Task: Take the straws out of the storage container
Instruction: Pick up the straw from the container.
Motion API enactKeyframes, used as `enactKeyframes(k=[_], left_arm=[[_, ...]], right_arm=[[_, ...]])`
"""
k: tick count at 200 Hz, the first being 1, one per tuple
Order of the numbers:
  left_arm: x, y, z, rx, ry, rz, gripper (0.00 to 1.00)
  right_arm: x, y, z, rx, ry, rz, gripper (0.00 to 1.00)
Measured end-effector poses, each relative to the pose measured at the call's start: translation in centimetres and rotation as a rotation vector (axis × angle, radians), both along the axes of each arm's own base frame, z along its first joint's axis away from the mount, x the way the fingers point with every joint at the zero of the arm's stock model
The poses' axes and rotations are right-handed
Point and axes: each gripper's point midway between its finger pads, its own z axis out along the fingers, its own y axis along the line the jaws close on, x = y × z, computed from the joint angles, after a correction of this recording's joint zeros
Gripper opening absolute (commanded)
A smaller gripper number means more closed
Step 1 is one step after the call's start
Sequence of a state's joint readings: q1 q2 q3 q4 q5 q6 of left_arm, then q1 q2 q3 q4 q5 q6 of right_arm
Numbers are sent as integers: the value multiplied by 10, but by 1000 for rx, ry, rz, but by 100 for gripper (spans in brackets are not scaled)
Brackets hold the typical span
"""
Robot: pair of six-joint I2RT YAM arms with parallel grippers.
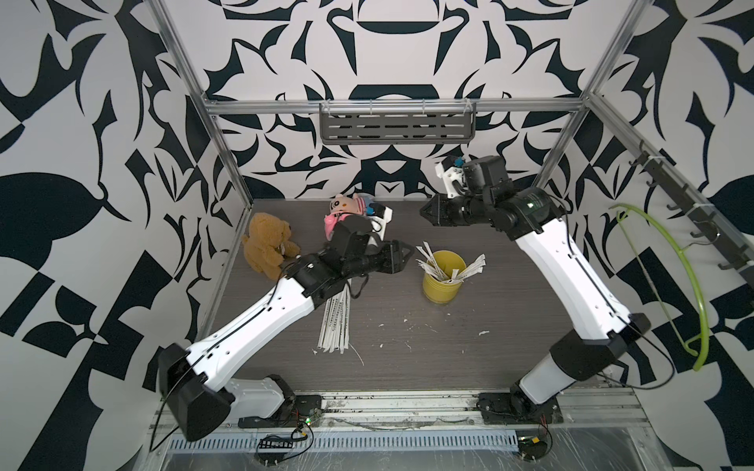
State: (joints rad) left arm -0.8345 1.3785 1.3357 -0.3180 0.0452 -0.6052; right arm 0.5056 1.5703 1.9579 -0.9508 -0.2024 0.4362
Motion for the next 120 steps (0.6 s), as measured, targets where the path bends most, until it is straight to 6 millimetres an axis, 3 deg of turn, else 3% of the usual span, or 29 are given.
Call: enactKeyframes(k=[30, 58, 94, 120], left_arm=[[20, -35, -34, 64, 68, 55, 52], [36, -42, -63, 104, 130, 129, 52], [47, -46, -66, 102, 157, 179, 50], [54, -55, -63, 89, 160, 184, 39]], right_arm=[[0, -40, -19, -51, 6, -89, 17], [-2, -49, -41, -84, 41, -95, 24], [-6, -56, -76, -133, 112, -89, 27], [-10, -58, -92, -151, 144, -76, 27]])
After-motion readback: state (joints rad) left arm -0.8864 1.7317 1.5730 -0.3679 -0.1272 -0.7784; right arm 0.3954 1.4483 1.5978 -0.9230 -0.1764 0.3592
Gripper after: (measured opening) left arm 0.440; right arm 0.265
